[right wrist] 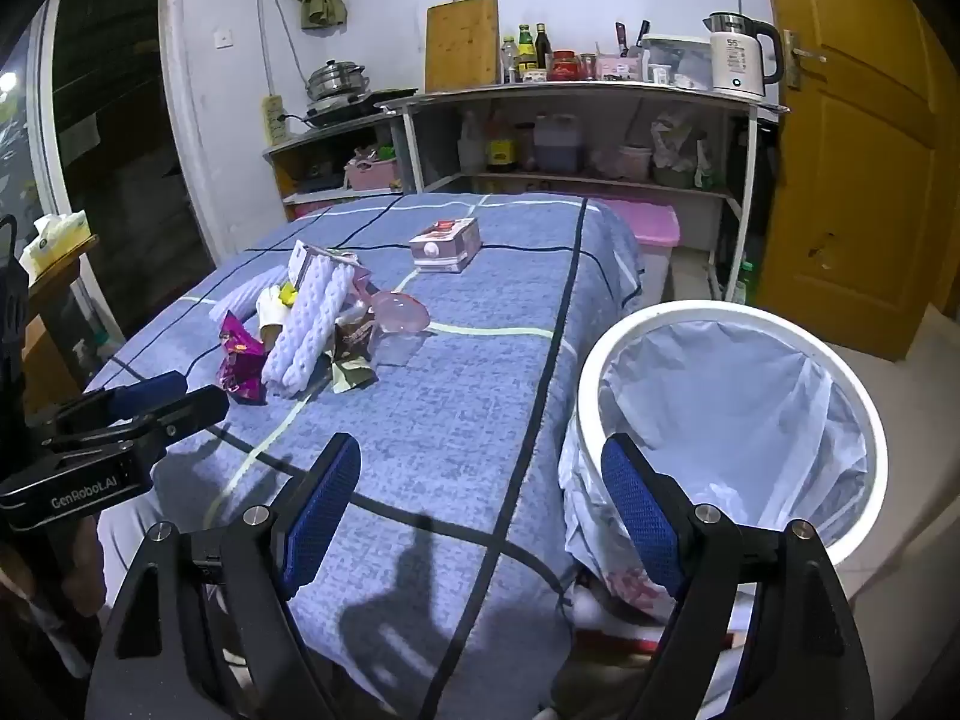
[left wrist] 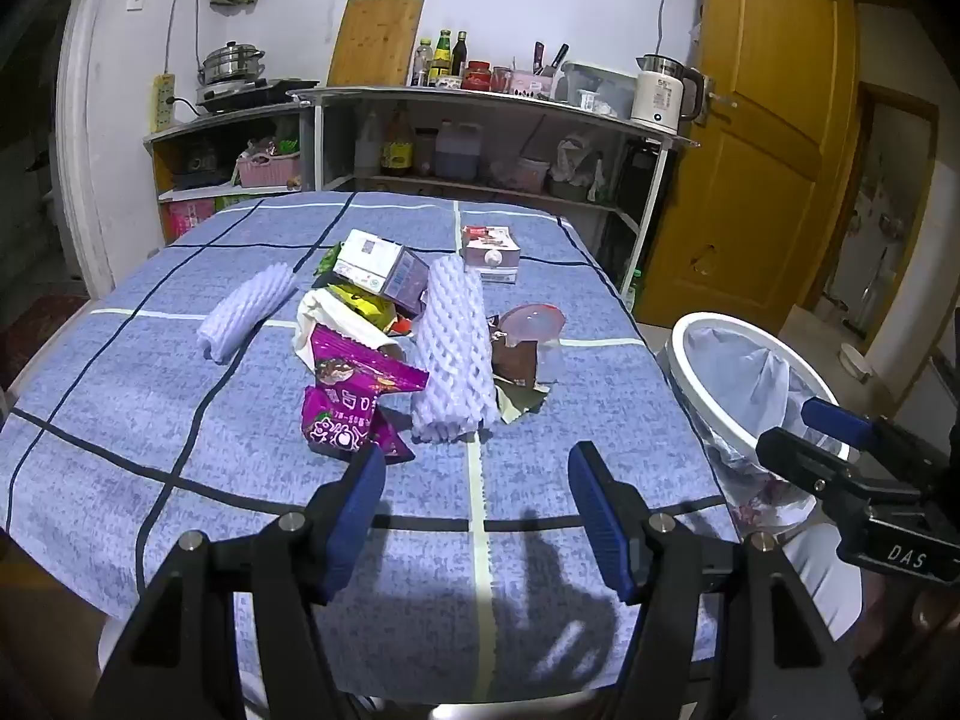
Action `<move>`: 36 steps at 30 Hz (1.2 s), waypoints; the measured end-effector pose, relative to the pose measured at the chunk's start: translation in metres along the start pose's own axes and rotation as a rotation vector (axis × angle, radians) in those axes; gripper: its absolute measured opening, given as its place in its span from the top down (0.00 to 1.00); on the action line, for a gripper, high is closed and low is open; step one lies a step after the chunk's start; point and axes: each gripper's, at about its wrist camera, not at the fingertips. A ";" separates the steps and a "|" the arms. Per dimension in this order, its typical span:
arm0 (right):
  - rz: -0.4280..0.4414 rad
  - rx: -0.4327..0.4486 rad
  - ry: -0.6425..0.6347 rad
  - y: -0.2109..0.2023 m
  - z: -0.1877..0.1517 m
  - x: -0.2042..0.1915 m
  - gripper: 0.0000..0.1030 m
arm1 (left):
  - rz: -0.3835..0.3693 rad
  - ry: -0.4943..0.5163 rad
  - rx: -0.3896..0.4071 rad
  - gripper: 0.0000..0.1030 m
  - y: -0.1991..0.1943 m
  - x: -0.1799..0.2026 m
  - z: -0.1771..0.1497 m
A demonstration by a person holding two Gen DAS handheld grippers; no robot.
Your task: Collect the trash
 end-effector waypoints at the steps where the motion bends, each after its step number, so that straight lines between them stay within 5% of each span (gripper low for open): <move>1: 0.001 0.000 0.001 0.000 0.000 0.000 0.20 | 0.000 0.001 0.001 0.36 0.000 0.000 0.000; 36: -0.016 -0.007 -0.018 -0.005 0.002 -0.006 0.20 | -0.006 -0.004 0.001 0.36 0.001 -0.001 0.002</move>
Point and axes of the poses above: each gripper's, at about its wrist camera, not at the fingertips, and y roughly the way its jaws point, x to its right, z to its top, and after that the axes turned 13 degrees about z, right-handed
